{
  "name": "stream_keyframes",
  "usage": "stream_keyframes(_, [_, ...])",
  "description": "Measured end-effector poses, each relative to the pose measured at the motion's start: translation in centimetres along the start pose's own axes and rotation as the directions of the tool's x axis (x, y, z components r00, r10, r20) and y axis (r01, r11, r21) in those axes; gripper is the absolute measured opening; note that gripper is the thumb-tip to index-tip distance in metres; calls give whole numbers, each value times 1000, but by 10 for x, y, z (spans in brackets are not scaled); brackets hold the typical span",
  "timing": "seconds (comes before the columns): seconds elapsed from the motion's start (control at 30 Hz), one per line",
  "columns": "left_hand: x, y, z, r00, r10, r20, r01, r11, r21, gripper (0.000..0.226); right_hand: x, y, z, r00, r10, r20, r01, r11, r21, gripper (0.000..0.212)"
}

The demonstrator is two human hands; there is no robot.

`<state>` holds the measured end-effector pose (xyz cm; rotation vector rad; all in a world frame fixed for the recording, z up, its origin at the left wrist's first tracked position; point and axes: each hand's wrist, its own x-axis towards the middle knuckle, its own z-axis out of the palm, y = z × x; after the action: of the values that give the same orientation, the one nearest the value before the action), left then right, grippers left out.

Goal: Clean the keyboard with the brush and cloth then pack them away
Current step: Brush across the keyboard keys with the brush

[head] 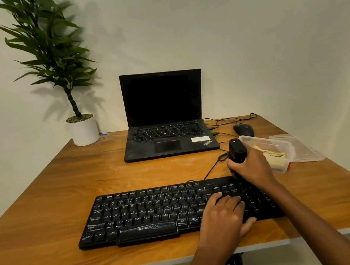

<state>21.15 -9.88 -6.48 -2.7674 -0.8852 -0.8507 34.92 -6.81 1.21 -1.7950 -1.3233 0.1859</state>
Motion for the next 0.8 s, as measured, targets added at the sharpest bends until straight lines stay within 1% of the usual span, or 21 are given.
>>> stream_keyframes(0.03, [0,0,0,1000,1,-1,-1,1000,-5,46,-2,-1,-1,1000,7,-1,-7,998,60,16])
stream_keyframes(0.07, [-1,0,1,1000,2,-3,-2,1000,-9,46,-4,-1,0,999,18,33,-22,993,113,13])
stream_keyframes(0.1, [-1,1,1,1000,4,-6,-4,1000,-13,47,-6,-1,1,997,14,72,-22,992,124,12])
stream_keyframes(0.13, [-1,2,1,1000,7,-10,-7,1000,-19,46,-8,1,3,997,-2,82,-6,995,95,12])
stream_keyframes(0.2, [-1,3,0,1000,16,-11,-16,999,-34,45,-8,3,4,998,-15,53,12,998,66,12])
stream_keyframes(0.23, [-1,3,1,1000,27,-15,-28,999,-33,43,-8,2,3,998,-12,63,7,997,79,12])
stream_keyframes(0.3, [0,2,1,998,57,-36,-58,998,-14,38,-6,1,3,991,-7,131,-6,996,93,12])
stream_keyframes(0.33, [-1,2,1,997,68,-44,-68,998,-4,37,-6,2,3,992,-3,126,-6,997,74,12])
stream_keyframes(0.37, [-1,2,1,996,74,-48,-74,997,4,37,-5,2,3,996,-2,89,-3,998,55,12])
stream_keyframes(0.4, [-2,1,2,996,77,-52,-76,997,11,37,-6,3,3,999,-1,50,-1,999,51,12])
stream_keyframes(0.43, [-2,2,2,996,77,-54,-76,997,16,37,-6,2,2,999,-6,45,3,998,58,12])
stream_keyframes(0.5, [-1,2,1,996,75,-57,-74,997,6,39,-7,2,3,993,-7,118,-2,997,79,12])
stream_keyframes(0.53, [-1,2,1,995,77,-60,-78,997,2,39,-7,2,4,992,-2,123,-7,997,73,12])
stream_keyframes(0.63, [-2,3,1,994,84,-64,-84,996,2,39,-7,5,4,1000,30,0,-30,999,44,14])
stream_keyframes(0.73, [-1,2,0,994,82,-76,-83,997,-6,38,-6,4,6,997,26,71,-30,998,56,11])
stream_keyframes(0.8, [-2,3,0,994,81,-69,-82,997,-13,39,-4,6,8,997,73,-11,-73,997,27,15])
